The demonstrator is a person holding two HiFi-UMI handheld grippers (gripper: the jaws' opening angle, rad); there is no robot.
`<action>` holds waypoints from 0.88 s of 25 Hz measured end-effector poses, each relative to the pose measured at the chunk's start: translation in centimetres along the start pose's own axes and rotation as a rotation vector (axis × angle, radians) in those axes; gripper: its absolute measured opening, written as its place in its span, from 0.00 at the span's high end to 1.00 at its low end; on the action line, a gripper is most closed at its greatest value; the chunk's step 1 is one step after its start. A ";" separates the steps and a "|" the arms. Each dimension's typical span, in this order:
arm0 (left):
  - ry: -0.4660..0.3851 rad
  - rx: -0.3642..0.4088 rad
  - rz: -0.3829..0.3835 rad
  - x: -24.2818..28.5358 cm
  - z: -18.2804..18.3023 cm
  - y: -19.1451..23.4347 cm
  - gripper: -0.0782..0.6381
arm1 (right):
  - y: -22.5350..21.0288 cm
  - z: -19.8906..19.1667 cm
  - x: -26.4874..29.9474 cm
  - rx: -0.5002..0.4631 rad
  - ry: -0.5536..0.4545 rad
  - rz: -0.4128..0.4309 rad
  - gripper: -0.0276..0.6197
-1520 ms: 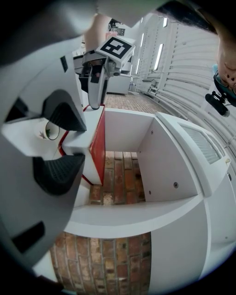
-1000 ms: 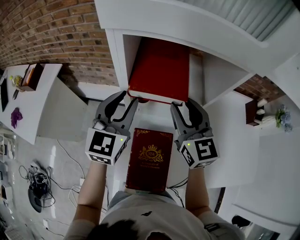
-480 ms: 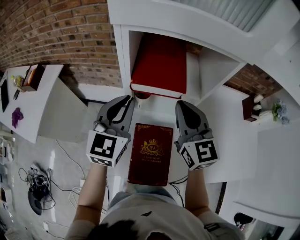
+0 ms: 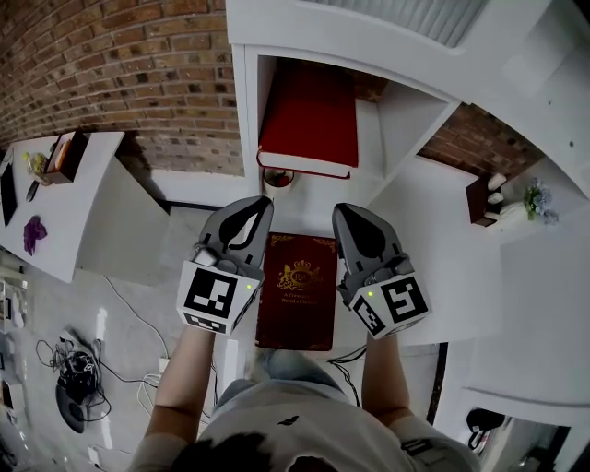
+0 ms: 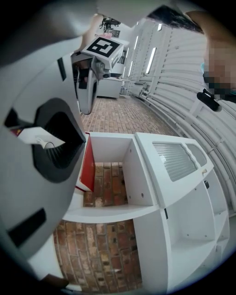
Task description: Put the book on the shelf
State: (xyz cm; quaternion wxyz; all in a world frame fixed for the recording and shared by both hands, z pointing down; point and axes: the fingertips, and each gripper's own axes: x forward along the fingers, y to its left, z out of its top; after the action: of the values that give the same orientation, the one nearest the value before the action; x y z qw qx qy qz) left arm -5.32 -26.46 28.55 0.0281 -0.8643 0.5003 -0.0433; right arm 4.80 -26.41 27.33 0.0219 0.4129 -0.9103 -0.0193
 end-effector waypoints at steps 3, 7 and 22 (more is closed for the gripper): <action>-0.011 0.000 -0.015 -1.0 0.4 -0.8 0.87 | 1.2 0.4 -0.9 -0.012 -0.006 0.004 0.94; -0.028 0.000 -0.038 -2.6 1.1 -2.0 0.87 | 2.9 1.1 -2.3 -0.020 -0.015 0.007 0.94; -0.067 0.013 -0.109 -9.2 2.6 -5.9 0.87 | 9.2 2.0 -7.2 -0.037 -0.030 -0.003 0.94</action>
State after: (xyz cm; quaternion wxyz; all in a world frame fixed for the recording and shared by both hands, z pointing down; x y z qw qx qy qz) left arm -4.49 -15.54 26.07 0.0481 -0.8911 0.4509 -0.0193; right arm 2.50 -14.87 25.61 0.0160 0.4135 -0.9094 -0.0425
